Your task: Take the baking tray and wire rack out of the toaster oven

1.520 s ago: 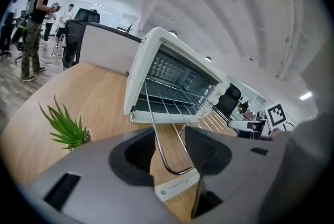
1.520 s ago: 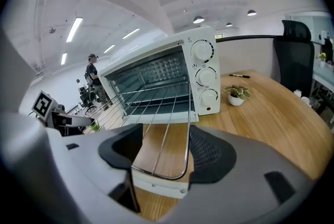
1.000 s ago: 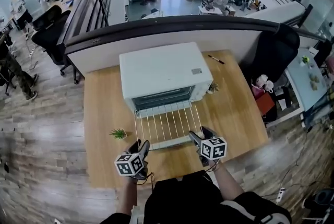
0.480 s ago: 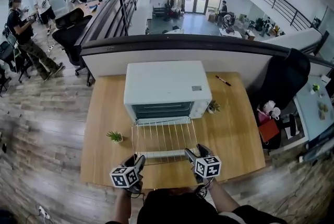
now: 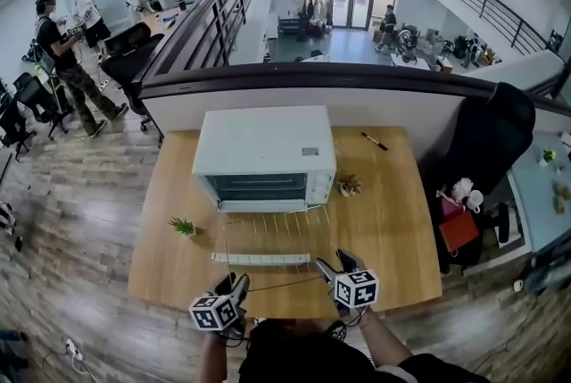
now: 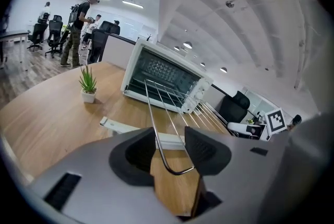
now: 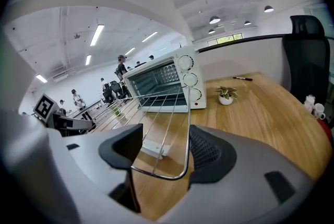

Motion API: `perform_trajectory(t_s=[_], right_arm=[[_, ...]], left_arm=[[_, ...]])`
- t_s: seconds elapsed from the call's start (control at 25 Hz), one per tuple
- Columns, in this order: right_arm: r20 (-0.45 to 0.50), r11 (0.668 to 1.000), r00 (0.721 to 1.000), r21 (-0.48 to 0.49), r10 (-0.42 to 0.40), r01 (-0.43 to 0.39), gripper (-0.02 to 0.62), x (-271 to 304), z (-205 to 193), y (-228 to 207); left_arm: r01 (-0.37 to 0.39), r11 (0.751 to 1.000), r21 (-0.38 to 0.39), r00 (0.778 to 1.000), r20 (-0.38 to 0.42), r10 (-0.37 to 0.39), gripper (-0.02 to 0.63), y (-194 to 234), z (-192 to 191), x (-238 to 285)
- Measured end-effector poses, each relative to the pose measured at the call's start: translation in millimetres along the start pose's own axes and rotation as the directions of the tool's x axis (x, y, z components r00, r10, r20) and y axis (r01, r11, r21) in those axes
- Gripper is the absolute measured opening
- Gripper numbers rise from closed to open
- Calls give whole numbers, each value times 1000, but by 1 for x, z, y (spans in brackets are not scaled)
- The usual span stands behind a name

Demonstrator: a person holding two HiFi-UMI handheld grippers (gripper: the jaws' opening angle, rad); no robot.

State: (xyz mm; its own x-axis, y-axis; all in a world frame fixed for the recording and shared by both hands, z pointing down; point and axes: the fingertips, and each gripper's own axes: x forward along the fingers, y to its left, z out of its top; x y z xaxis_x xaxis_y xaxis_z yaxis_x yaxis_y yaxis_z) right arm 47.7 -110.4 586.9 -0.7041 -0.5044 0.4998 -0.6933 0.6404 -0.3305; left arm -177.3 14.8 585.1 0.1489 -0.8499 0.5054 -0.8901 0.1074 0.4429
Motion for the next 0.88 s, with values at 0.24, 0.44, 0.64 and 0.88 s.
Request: perform_trajectory(t_s=[0.24, 0.44, 0.64, 0.88], right_arm=[[7, 1000, 1000, 12, -25, 25, 287, -44, -16, -51], [18, 996, 997, 41, -77, 76, 287, -85, -36, -111], [29, 987, 988, 62, -153, 151, 288, -133, -51, -164], [7, 967, 974, 114, -228, 226, 288, -175, -82, -219]], left_arm=[[19, 1000, 19, 1000, -17, -19, 186, -55, -30, 19], [67, 997, 41, 997, -49, -65, 186, -111, -62, 54], [127, 990, 54, 990, -76, -123, 184, -166, -88, 86], [183, 980, 73, 974, -146, -171, 186, -217, -127, 120]])
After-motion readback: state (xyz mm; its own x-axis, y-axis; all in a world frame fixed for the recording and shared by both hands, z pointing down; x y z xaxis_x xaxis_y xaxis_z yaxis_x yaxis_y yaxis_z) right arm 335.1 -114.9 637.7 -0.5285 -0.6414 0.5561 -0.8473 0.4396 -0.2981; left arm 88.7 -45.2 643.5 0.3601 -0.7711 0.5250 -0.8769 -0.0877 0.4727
